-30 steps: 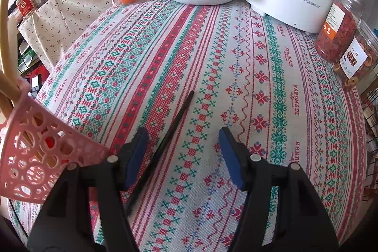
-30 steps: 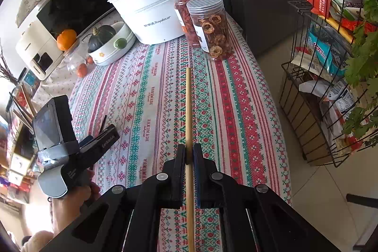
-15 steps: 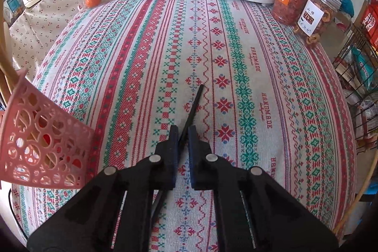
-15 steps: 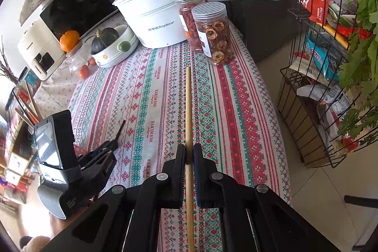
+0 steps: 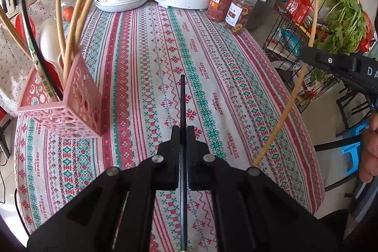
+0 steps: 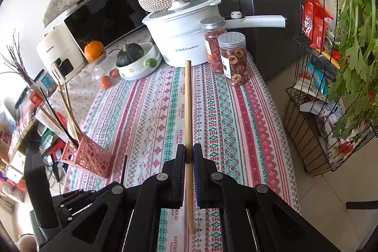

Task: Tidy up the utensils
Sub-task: 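Carry the black chopstick with the left tool while the right tool carries the wooden chopstick toward the basket, then lower the black chopstick into the pink basket with the left tool while the right tool drops the wooden one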

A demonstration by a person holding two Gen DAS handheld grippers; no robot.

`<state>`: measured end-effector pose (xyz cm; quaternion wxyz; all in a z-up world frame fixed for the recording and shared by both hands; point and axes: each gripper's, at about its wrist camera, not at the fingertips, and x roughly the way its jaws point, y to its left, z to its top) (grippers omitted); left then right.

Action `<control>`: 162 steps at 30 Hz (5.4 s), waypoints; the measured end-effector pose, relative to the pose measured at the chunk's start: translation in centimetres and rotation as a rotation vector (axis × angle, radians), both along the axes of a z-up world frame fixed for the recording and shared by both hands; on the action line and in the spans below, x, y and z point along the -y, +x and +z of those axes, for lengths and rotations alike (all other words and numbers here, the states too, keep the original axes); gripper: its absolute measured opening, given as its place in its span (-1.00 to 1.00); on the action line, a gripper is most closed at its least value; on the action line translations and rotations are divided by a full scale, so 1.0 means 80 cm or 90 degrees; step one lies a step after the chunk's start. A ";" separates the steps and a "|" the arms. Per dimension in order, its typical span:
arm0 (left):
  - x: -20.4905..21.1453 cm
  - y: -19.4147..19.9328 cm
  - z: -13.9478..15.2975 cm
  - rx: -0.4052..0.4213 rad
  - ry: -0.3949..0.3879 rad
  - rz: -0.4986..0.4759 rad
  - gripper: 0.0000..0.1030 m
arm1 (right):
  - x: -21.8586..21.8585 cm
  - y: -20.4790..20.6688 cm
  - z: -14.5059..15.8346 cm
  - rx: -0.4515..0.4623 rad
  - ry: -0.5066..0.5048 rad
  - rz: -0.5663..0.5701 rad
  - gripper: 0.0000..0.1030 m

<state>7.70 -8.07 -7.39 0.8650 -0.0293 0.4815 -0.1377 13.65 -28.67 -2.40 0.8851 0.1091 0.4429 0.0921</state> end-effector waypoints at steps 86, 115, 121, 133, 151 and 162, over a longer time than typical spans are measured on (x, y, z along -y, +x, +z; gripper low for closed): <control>-0.234 -0.132 -0.052 -0.071 0.143 -0.080 -0.88 | -0.139 -0.058 0.025 0.060 -0.029 0.194 -0.87; -0.190 -0.109 0.156 0.346 -0.051 0.032 -0.92 | -0.119 -0.067 0.066 0.125 -0.008 0.176 -0.87; -0.194 -0.113 0.190 0.378 -0.069 0.039 -0.92 | -0.122 -0.070 0.098 0.153 0.036 0.182 -0.87; -0.196 -0.084 0.257 0.449 -0.054 0.043 -0.92 | -0.159 -0.046 0.146 0.205 0.092 0.190 -0.87; -0.183 0.016 0.188 0.311 -0.031 0.013 -0.92 | -0.238 0.028 0.070 0.122 0.096 0.219 -0.83; -0.197 -0.003 0.180 0.283 -0.078 0.066 0.26 | -0.199 0.002 0.100 0.179 0.110 0.194 0.01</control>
